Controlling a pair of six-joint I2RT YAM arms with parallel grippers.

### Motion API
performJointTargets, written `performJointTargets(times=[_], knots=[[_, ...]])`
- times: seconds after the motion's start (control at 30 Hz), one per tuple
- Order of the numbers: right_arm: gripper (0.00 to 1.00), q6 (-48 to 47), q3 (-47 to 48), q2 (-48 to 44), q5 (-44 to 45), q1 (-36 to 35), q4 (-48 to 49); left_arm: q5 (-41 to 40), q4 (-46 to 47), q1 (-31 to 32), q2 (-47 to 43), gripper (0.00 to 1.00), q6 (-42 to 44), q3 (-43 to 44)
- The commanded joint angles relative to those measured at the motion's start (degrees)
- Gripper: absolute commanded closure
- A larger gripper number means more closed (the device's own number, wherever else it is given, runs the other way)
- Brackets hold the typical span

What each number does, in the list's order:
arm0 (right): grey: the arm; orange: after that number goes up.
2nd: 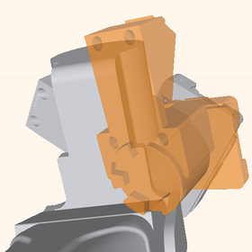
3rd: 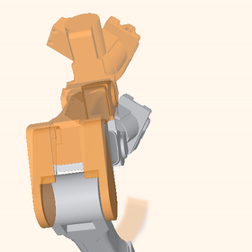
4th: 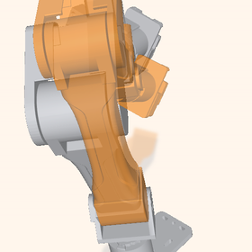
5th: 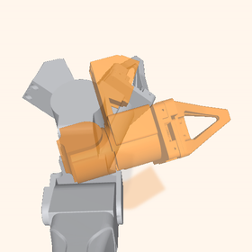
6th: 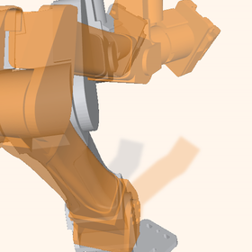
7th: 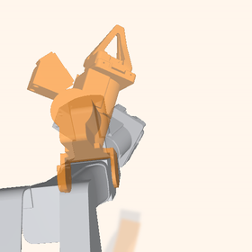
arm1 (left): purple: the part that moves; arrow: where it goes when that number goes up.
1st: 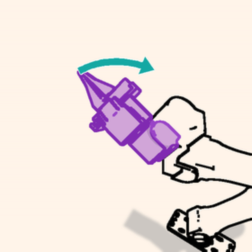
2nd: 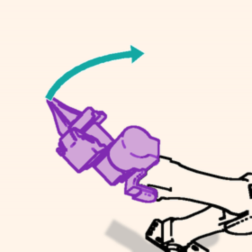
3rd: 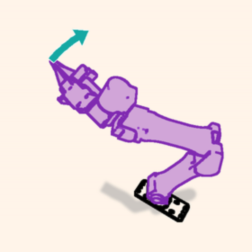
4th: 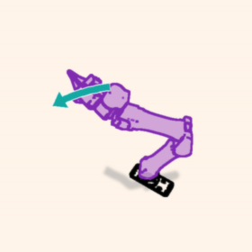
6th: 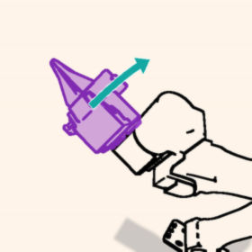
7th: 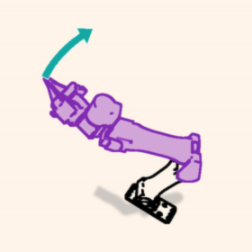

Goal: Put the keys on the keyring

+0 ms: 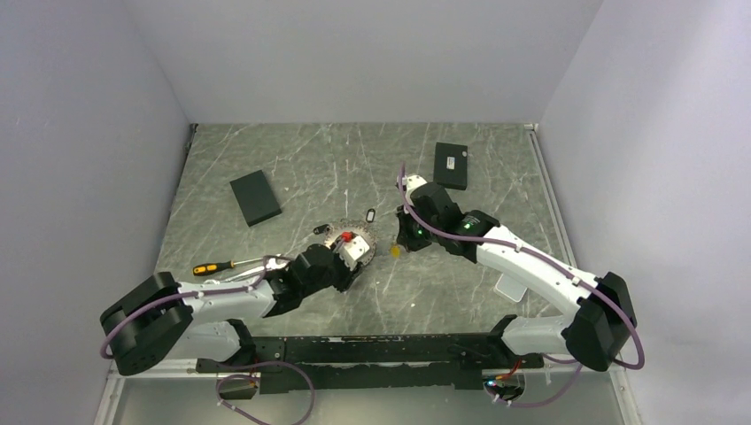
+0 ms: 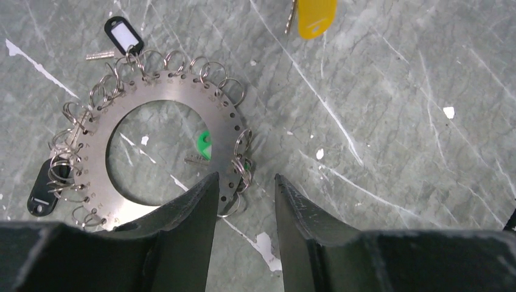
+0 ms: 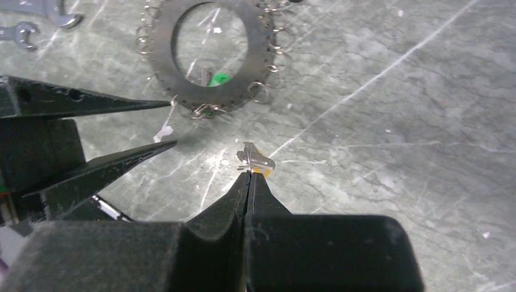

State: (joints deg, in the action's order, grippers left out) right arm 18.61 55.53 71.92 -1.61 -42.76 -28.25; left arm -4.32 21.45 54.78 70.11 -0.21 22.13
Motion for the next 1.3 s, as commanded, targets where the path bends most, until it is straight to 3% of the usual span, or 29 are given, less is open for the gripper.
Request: performJointTargets(times=[0.0, 0.17, 0.47, 0.93, 1.03, 1.27], knots=[[1.0, 1.12, -0.28, 0.12, 6.39, 0.23, -1.41, 3.42, 4.74, -0.71, 2.11, 0.53, 5.81, 1.72], [1.0, 2.05, -1.43, -0.42, 10.04, 0.43, -2.31, 13.39, 3.22, -2.9, 4.74, 0.5, 14.38, 3.02], [1.0, 2.85, -3.88, -2.33, 9.59, 1.1, -1.82, 19.32, -0.71, -7.67, 11.2, 0.43, 21.27, 8.76], [1.0, 2.14, -5.87, -4.41, 6.76, 1.37, 0.01, 23.62, -6.36, -9.78, 17.5, 0.53, 25.3, 13.78], [1.0, 2.07, -5.95, -4.3, 5.88, 1.45, 0.52, 23.69, -6.22, -9.78, 19.14, 0.59, 25.34, 13.98], [1.0, 2.13, -6.22, -4.24, 5.2, 1.7, 1.09, 25.5, -2.47, -9.95, 21.65, 0.65, 25.49, 13.58]])
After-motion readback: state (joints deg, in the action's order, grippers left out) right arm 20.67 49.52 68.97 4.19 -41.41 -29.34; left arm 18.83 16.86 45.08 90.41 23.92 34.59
